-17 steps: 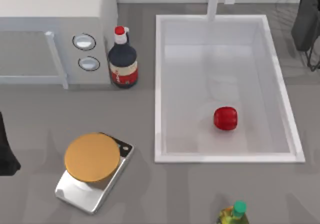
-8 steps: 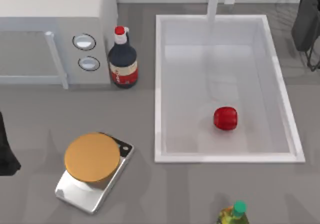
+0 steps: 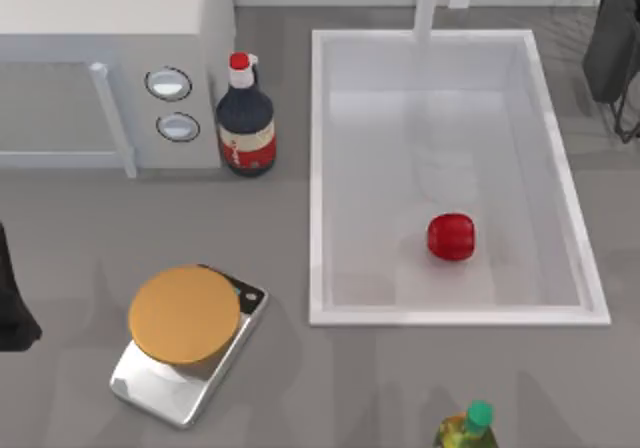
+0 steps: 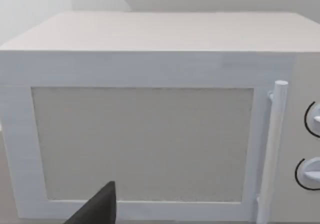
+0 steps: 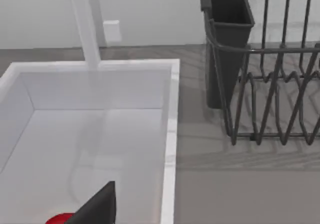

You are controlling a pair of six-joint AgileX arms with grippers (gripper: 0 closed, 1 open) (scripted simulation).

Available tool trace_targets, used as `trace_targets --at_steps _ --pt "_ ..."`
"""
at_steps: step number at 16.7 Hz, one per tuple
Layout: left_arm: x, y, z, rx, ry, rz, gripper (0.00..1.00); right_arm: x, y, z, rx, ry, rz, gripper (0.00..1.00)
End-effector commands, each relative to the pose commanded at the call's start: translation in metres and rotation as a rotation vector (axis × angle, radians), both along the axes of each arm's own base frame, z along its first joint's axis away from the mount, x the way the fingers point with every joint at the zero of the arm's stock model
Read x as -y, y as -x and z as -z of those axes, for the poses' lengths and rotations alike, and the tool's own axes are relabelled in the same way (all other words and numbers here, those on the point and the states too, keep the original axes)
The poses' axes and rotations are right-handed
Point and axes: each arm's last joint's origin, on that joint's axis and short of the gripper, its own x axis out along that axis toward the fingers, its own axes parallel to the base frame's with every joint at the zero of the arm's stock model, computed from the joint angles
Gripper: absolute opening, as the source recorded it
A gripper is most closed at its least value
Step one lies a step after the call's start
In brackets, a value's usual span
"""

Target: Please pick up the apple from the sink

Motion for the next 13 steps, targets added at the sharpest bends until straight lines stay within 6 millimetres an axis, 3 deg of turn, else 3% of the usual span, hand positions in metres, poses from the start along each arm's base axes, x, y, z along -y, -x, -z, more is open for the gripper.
trace_targets --at_steps 3,7,10,13 --pt "0.000 0.000 0.000 0.000 0.000 0.000 1.00 -0.010 -0.030 -0.032 -0.179 -0.026 -0.030 1.00" --pt "0.000 0.000 0.000 0.000 0.000 0.000 1.00 -0.034 -0.093 -0.060 -0.453 -0.045 -0.056 1.00" --pt "0.000 0.000 0.000 0.000 0.000 0.000 1.00 -0.061 -0.149 -0.061 -0.666 -0.041 -0.061 1.00" --pt "0.000 0.000 0.000 0.000 0.000 0.000 1.00 -0.093 -0.203 -0.042 -0.868 -0.021 -0.053 1.00"
